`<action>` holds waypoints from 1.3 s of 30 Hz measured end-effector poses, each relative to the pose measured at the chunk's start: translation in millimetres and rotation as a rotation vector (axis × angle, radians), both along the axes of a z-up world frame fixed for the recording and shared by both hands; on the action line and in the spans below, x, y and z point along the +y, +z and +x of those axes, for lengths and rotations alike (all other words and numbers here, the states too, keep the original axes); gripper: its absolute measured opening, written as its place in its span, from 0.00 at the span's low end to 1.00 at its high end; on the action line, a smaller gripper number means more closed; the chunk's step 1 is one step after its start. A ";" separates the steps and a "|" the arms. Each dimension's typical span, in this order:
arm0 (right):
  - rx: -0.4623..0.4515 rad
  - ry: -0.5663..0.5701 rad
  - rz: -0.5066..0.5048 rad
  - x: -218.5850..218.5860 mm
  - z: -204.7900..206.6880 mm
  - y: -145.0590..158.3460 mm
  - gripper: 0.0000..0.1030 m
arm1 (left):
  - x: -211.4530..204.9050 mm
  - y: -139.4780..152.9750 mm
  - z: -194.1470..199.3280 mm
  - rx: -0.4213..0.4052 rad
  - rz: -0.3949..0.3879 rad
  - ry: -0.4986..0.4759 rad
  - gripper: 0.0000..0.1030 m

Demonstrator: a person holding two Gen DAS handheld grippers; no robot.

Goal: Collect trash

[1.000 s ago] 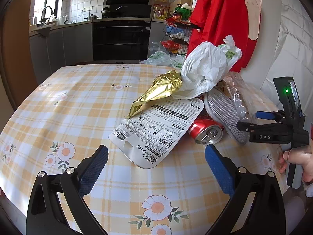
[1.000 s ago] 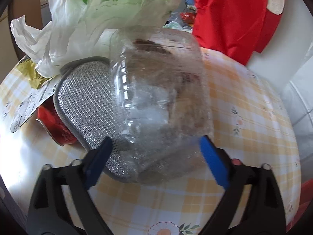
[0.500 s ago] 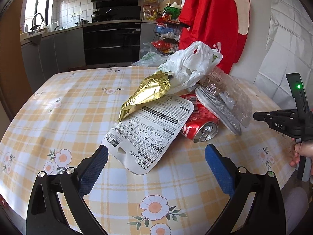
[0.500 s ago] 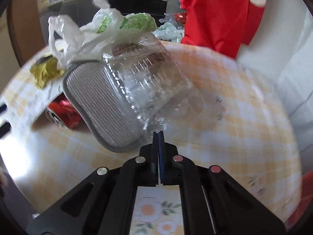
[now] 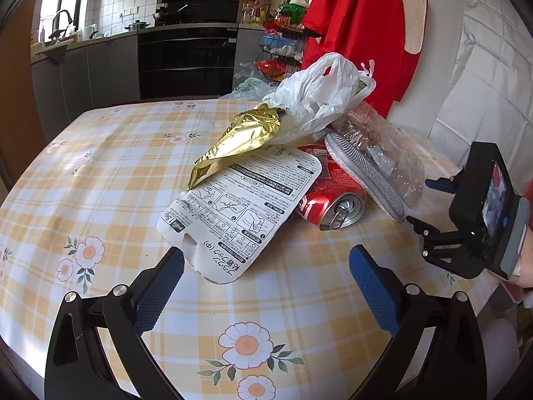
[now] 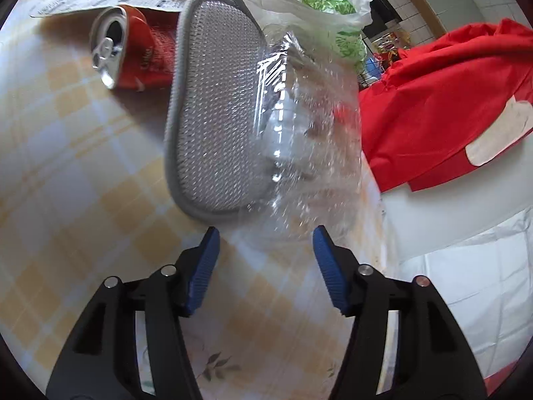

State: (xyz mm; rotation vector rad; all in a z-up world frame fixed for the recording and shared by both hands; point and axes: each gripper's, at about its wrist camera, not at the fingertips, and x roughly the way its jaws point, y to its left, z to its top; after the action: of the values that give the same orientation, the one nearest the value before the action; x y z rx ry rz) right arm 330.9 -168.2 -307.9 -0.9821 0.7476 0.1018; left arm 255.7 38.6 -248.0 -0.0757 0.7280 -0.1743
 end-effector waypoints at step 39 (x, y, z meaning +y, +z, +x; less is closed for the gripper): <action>0.035 -0.128 0.733 -42.1 97.6 105.3 0.94 | 10.0 8.0 -5.0 -0.012 -0.027 0.019 0.94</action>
State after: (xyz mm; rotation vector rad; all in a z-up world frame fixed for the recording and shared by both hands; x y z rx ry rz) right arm 428.5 -210.3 -202.6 -0.2354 0.7236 0.2604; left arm 250.7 48.6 -240.0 -0.1072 0.7130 -0.1660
